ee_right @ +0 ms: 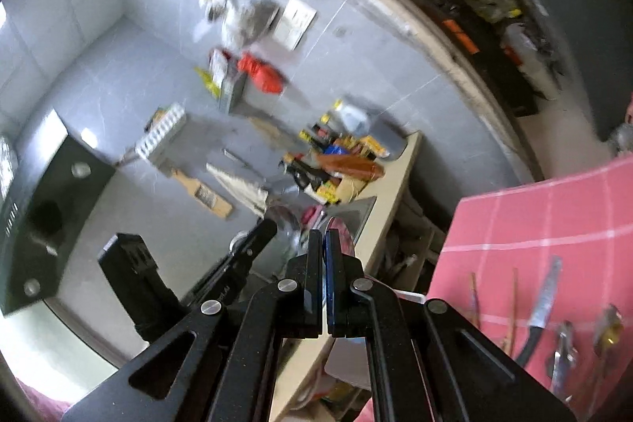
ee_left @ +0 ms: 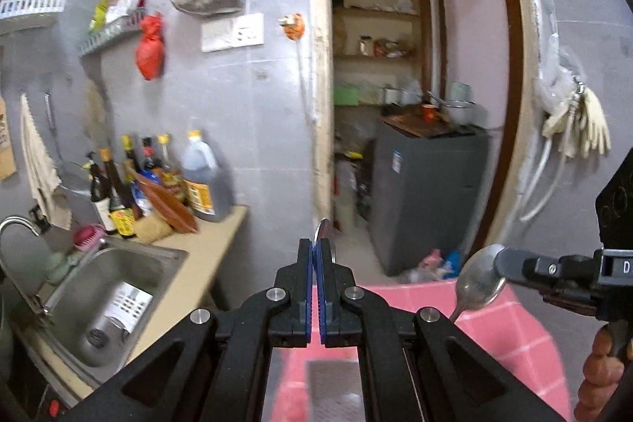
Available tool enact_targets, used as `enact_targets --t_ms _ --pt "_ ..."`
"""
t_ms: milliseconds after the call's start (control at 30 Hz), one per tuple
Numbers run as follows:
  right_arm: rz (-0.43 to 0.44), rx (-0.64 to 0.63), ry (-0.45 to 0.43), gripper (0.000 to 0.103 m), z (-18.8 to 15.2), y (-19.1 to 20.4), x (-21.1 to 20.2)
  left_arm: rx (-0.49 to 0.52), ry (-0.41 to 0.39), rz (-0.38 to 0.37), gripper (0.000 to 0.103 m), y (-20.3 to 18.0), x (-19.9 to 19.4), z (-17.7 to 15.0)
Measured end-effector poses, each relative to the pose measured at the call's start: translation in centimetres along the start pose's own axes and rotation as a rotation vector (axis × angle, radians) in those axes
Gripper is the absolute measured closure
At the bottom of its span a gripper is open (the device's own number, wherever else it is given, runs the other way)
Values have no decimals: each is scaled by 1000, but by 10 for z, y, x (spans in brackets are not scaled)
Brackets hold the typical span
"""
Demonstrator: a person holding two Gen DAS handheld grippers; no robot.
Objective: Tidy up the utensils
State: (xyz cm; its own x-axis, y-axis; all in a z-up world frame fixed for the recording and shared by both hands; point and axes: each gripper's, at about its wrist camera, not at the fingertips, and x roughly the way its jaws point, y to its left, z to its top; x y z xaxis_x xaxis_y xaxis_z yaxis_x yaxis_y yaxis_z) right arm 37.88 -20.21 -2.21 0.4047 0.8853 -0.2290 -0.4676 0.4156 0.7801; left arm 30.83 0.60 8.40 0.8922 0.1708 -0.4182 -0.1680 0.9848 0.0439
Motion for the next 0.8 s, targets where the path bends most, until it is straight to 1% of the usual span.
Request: enact_targets --t_ms 100,133,200,267,300,400,500,600,733,800 --pt "3 -1 55 101 -11 -2 27 41 -22 51 101 3 11 -19" --pt "-1 1 77 101 -16 -4 34 43 -21 56 101 5 14 -25" --pt "-15 -6 111 101 -23 -8 44 35 -21 41 100 5 18 -36" --pt "-42 -5 146 101 -34 -17 53 33 7 32 100 5 24 -48" --pt "-56 -4 153 101 -35 -19 57 24 19 25 100 6 26 -53" --pt "-93 25 173 101 -45 -33 61 -18 62 -30 100 11 29 -64" --pt "-130 25 194 101 -49 -41 65 -40 91 -60 100 14 32 -74" --pt "-145 15 213 101 -52 -42 69 -62 114 -101 99 16 33 -81" --pt "-160 11 218 101 -53 -39 67 -108 147 -165 97 23 31 -84" --pt "-159 17 220 99 -53 -39 64 -120 163 -177 95 25 30 -85"
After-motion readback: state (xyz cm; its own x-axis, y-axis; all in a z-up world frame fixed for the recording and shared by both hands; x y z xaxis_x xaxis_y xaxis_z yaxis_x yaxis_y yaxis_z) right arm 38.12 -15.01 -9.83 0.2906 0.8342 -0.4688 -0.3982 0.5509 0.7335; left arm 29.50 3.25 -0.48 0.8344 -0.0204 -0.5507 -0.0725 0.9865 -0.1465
